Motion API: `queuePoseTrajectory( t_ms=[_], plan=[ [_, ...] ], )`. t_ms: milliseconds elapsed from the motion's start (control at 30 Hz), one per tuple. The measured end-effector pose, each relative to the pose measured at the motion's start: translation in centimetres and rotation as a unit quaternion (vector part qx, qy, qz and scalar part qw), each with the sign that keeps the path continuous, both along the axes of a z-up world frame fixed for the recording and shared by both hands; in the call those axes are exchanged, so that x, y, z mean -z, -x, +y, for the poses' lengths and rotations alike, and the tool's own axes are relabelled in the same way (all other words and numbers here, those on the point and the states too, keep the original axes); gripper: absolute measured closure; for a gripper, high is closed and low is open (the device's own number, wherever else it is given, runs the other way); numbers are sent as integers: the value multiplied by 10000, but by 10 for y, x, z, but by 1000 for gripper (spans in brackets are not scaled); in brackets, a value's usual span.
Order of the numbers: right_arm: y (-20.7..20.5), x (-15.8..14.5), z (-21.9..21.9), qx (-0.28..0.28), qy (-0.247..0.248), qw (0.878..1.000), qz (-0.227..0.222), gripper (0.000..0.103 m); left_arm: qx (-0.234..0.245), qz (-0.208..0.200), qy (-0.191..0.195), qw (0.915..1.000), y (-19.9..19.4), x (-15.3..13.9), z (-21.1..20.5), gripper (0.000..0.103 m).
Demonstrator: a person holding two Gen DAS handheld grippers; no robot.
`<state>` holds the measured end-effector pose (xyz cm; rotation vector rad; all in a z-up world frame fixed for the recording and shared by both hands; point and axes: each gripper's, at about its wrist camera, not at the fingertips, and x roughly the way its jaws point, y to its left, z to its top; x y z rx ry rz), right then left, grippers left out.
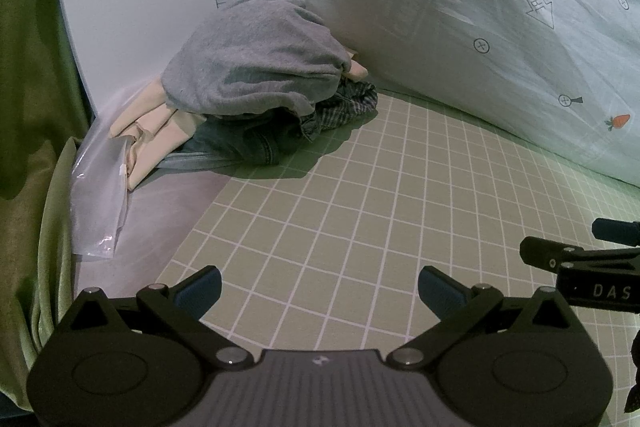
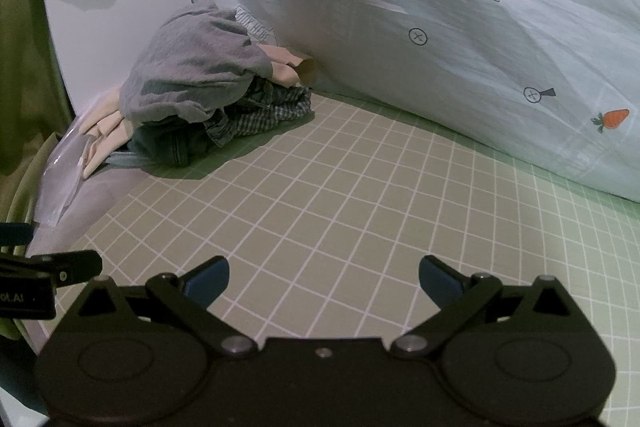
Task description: Fold clothes
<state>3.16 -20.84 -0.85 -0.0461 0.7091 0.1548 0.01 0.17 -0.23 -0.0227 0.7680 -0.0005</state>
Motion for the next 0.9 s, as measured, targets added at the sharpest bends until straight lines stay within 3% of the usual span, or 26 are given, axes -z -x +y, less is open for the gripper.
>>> queuePoseTrajectory(
  t_ms=[900],
  plan=[
    [-22,7,1,27,-10,9998,188,1,-226,151,-76,9996,-27,2,15,0]
  ],
)
